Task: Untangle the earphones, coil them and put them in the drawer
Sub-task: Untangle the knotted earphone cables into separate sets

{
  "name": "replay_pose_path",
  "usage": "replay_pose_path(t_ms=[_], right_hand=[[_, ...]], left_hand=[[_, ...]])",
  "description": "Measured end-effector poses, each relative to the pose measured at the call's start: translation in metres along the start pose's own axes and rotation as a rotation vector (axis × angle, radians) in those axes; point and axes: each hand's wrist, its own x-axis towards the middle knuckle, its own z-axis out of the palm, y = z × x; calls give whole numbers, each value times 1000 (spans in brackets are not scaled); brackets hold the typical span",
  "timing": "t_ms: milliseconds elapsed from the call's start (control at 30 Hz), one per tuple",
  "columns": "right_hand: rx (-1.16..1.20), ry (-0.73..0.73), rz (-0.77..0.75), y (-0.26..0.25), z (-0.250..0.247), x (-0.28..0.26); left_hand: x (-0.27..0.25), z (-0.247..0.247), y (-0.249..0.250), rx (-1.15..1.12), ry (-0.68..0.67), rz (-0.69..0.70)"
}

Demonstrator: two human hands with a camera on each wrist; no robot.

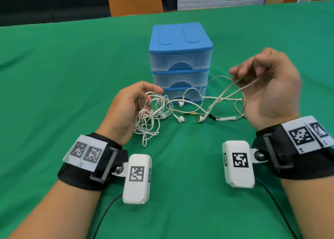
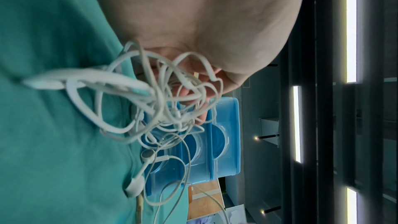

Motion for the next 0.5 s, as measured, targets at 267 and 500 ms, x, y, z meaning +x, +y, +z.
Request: replay_pose_path(t_ms=[267,500], right_hand=[[-361,-72,5,8,3,-2],[-784,-330,198,17,-2,-6]], left_hand=[[5,-4,-9,231,68,122],[4,-6,-12,336,29,110]])
